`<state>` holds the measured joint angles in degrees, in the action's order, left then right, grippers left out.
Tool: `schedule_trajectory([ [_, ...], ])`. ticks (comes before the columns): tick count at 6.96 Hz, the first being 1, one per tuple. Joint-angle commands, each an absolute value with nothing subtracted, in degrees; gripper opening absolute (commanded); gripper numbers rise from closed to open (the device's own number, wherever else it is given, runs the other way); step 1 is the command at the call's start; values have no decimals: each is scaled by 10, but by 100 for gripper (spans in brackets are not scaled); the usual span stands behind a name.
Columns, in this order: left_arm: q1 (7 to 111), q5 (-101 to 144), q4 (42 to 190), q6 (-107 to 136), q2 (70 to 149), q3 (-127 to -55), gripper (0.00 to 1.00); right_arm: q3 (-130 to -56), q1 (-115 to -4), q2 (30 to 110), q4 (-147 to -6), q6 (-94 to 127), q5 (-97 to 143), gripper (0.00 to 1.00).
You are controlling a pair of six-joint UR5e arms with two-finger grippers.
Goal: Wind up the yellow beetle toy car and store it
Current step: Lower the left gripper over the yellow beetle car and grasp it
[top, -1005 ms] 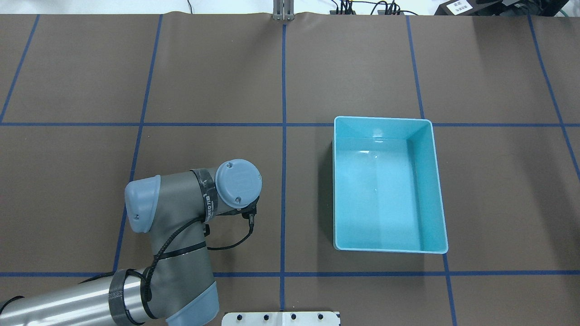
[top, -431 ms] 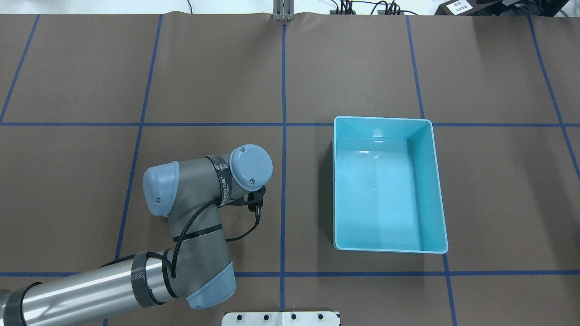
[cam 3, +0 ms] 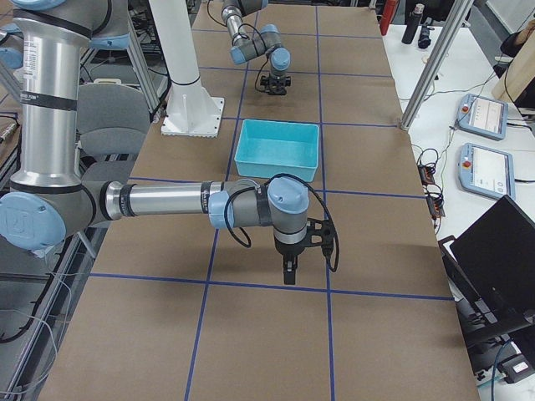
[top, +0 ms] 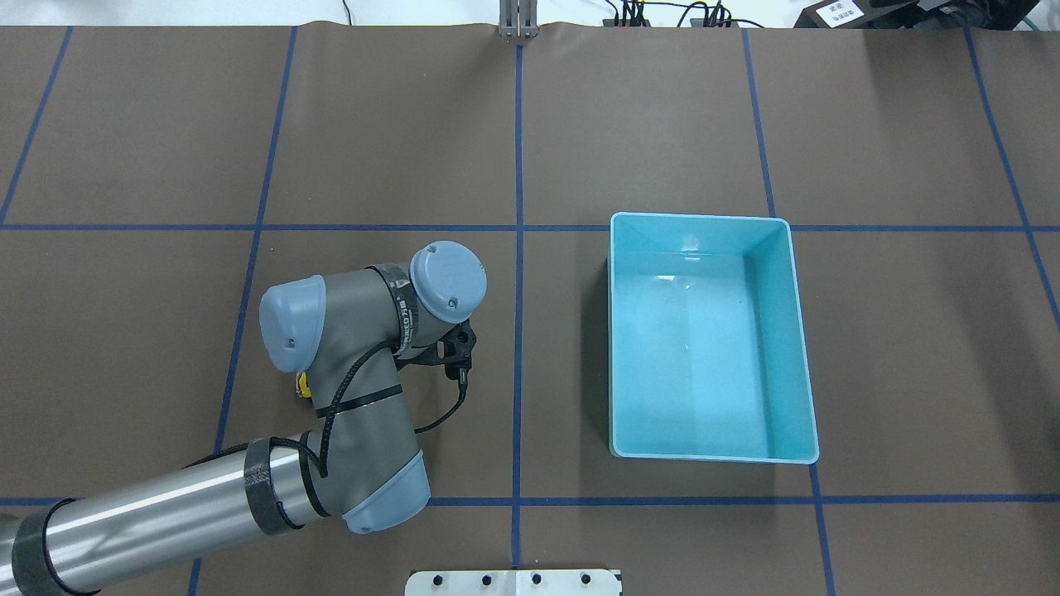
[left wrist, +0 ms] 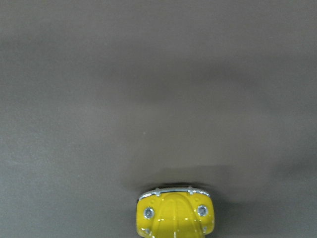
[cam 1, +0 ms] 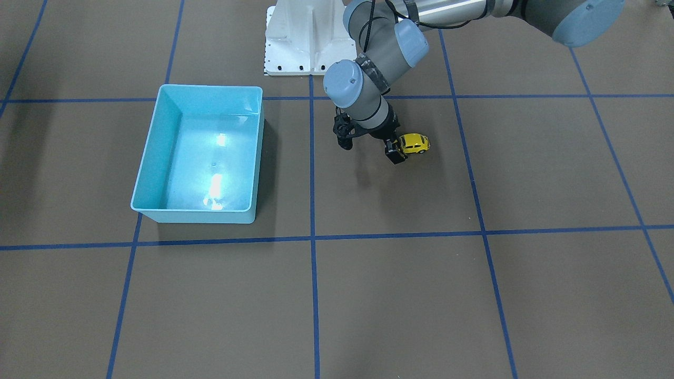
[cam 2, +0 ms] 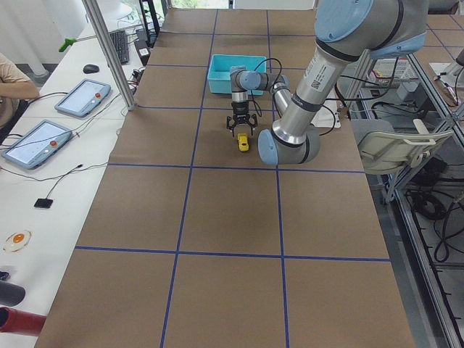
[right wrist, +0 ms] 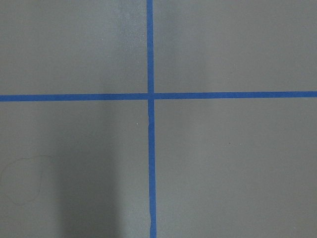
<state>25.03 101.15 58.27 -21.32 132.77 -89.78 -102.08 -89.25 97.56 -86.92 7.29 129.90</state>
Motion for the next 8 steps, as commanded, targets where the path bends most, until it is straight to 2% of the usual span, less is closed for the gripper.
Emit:
schedule_trajectory([
  [1,250,1011,599,-215,1327,-895,98,-1020,-892,976,-869,73,1299,100],
  [5,249,1011,621,-215,1330,-883,70,-1020,-893,976,-869,73,1300,100],
  [6,250,1012,621,-216,1330,-883,45,-1021,-893,976,-869,73,1300,100],
  [7,250,1012,618,-216,1330,-883,9,-1021,-894,976,-869,73,1300,100],
  [8,250,1013,617,-218,1329,-887,0,-1021,-894,976,-869,73,1300,100],
])
